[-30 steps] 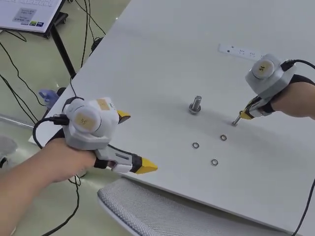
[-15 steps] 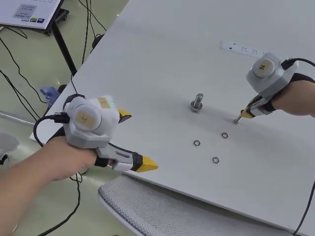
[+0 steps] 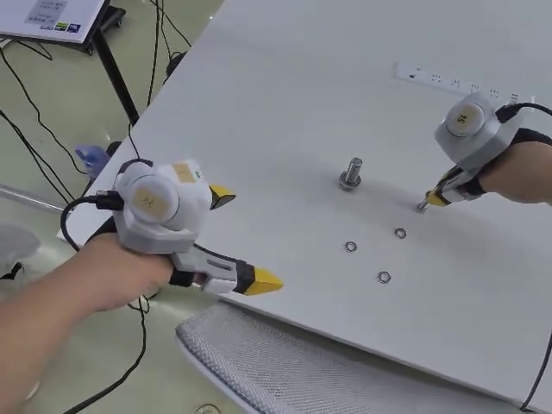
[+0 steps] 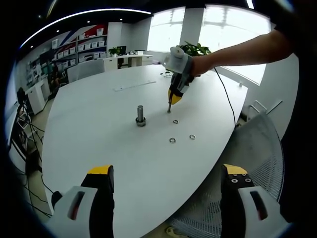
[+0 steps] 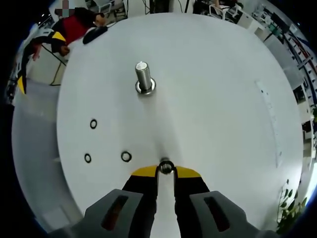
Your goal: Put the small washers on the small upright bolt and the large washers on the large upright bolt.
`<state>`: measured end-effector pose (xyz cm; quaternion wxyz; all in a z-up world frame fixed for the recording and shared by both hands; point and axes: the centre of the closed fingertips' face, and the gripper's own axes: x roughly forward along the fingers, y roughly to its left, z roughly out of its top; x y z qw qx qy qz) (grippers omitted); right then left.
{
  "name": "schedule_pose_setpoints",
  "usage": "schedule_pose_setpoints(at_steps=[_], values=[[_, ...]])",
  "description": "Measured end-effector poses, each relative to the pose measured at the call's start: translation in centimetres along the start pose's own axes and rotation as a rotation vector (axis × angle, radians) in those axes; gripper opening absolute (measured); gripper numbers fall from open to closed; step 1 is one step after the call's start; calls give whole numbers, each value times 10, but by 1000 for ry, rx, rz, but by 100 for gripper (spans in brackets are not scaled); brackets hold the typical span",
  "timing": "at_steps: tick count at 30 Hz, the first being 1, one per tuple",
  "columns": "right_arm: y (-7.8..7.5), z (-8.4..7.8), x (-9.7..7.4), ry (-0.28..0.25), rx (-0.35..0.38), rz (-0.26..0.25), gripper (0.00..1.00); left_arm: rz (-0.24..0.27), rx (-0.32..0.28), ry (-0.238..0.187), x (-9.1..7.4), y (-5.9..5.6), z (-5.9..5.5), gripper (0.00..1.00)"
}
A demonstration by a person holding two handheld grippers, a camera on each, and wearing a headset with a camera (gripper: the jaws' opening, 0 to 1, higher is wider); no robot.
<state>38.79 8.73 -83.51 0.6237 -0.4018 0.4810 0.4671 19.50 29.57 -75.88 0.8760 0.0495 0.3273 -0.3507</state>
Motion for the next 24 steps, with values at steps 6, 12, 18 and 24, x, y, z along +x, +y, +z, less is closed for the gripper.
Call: schedule_pose_setpoints(at_steps=[6,12,18,24], values=[[-3,-3,13,11,0,5,12,-7,5,12,2,-1,-2,89],[-1,-6,20,16,4,8,12,-7,5,15,3,-1,-2,89],[1,-9,28,21,9,10,12,-6,3,17,3,0,-3,89],[7,-10,29,26,2,15,12,-6,1,19,3,1,-4,89]])
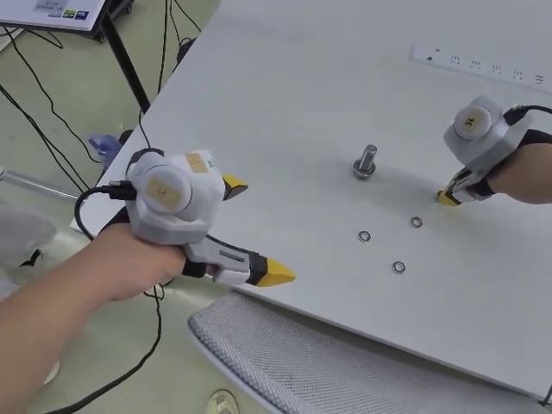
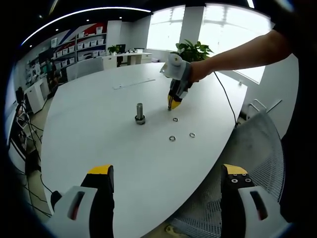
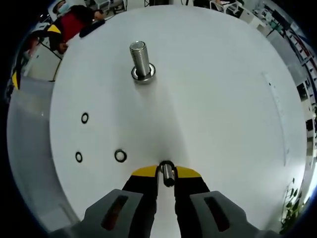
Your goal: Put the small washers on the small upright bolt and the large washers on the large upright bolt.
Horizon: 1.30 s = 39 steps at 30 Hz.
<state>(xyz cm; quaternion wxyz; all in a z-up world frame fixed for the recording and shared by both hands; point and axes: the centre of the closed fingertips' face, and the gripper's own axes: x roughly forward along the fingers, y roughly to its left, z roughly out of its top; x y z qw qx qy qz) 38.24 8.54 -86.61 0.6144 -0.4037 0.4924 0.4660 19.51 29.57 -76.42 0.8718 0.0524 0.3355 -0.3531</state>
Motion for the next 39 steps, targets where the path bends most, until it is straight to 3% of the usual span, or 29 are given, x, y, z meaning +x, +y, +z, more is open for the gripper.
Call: schedule_pose_setpoints(at_steps=[27,32,39], values=[[0,2,0,-7,-9,10,13,-4,0,9,-3,-2,-3,88],[-5,2,3,-6,-15,9,18,-5,1,9,-3,-3,-3,88],[-2,2,0,-10,-23,13,23,-7,1,11,-3,-2,-4,87]])
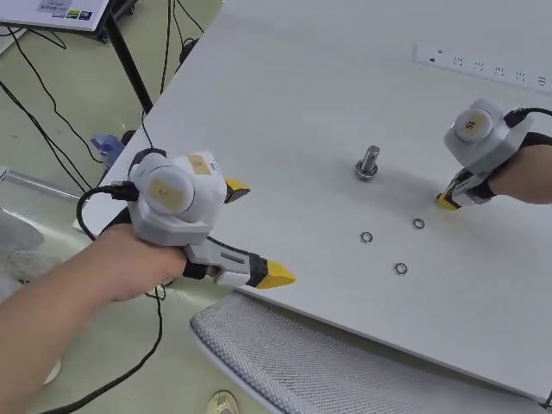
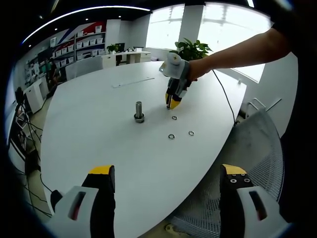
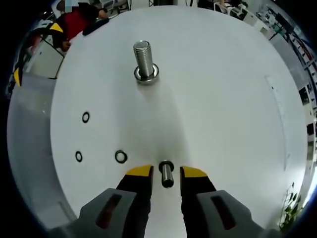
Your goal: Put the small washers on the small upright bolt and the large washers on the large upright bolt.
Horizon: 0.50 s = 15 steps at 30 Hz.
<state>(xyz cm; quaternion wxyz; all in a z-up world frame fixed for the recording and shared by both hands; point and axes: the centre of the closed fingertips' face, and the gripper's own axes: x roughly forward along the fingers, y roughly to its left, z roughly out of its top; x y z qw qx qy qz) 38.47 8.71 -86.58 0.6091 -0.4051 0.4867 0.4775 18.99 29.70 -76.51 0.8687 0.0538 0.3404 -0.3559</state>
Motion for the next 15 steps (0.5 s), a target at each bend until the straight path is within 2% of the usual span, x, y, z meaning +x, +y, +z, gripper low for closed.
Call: schedule_pose_setpoints(at_steps=[15], values=[[-1,7,-14,-16,-14,-3,25,6,8,-5,-3,1,4,87]])
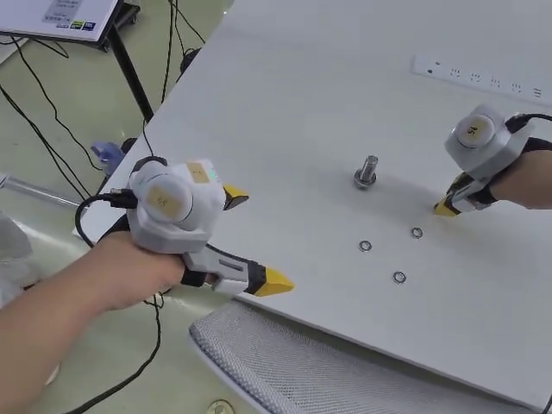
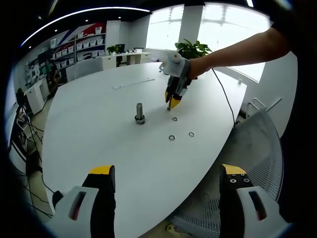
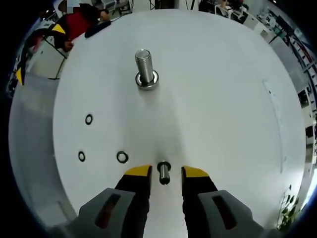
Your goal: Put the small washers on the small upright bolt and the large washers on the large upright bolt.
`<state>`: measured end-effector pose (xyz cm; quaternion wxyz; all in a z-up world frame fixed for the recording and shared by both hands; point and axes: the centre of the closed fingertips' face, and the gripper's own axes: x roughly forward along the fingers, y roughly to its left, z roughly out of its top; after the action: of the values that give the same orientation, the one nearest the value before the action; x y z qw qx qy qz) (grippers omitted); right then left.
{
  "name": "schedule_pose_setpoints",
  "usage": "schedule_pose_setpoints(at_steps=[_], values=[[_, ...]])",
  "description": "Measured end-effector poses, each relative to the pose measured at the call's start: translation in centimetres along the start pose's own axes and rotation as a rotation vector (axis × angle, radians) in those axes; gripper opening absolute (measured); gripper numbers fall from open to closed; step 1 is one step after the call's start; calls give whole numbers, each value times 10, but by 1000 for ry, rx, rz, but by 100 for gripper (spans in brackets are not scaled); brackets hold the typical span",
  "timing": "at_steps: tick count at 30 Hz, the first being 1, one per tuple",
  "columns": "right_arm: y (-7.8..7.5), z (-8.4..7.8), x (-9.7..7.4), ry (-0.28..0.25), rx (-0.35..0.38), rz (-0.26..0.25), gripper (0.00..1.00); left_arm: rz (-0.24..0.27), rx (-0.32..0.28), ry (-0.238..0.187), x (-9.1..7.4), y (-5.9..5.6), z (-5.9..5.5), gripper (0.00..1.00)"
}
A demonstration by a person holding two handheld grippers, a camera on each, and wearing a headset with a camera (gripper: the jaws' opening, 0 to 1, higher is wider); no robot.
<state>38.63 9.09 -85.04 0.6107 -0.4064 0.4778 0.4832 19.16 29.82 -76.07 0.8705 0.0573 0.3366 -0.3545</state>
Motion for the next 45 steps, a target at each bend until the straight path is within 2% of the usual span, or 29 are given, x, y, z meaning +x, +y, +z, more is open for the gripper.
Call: schedule_pose_setpoints(at_steps=[9,20,34,39,45], values=[[3,7,-15,-16,-21,-6,25,5,4,-3,-2,0,2,86],[17,23,-25,-51,-71,3,25,7,14,-4,-4,-4,2,86],[51,23,-23,-55,-120,53,26,12,21,-15,-5,-6,5,86],[59,20,-21,-57,-115,65,27,18,26,-35,-7,-4,10,87],[66,17,-18,-57,-114,69,28,16,31,-24,-6,-5,9,88]])
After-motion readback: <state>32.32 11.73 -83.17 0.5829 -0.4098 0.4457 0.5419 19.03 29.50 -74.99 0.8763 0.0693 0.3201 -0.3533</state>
